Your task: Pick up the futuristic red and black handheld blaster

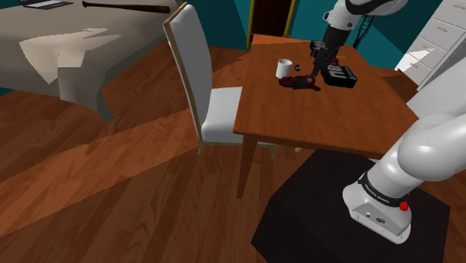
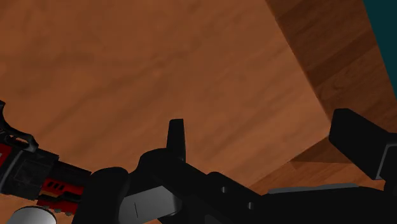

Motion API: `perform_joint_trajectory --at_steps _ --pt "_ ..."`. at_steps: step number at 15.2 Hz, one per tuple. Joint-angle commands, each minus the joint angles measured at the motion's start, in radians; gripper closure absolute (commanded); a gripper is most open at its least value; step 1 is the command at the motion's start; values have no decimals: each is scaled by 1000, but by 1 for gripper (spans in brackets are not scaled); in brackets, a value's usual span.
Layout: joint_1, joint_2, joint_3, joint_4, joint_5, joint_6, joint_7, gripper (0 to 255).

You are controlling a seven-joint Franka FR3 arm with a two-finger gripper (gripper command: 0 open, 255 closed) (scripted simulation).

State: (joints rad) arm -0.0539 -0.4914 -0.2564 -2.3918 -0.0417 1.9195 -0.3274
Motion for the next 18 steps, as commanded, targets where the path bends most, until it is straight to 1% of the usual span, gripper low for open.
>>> perform_joint_trajectory --at_steps 1,5,9,14,18 --pt "-11 56 -36 18 -9 35 -44 0" --pt "-23 179 -100 65 -6 103 -123 0" --pt "-35 313 -159 130 20 161 -210 0" --pt "-60 497 -216 237 89 213 -329 0" --pt "-100 652 -238 345 163 235 -425 0"
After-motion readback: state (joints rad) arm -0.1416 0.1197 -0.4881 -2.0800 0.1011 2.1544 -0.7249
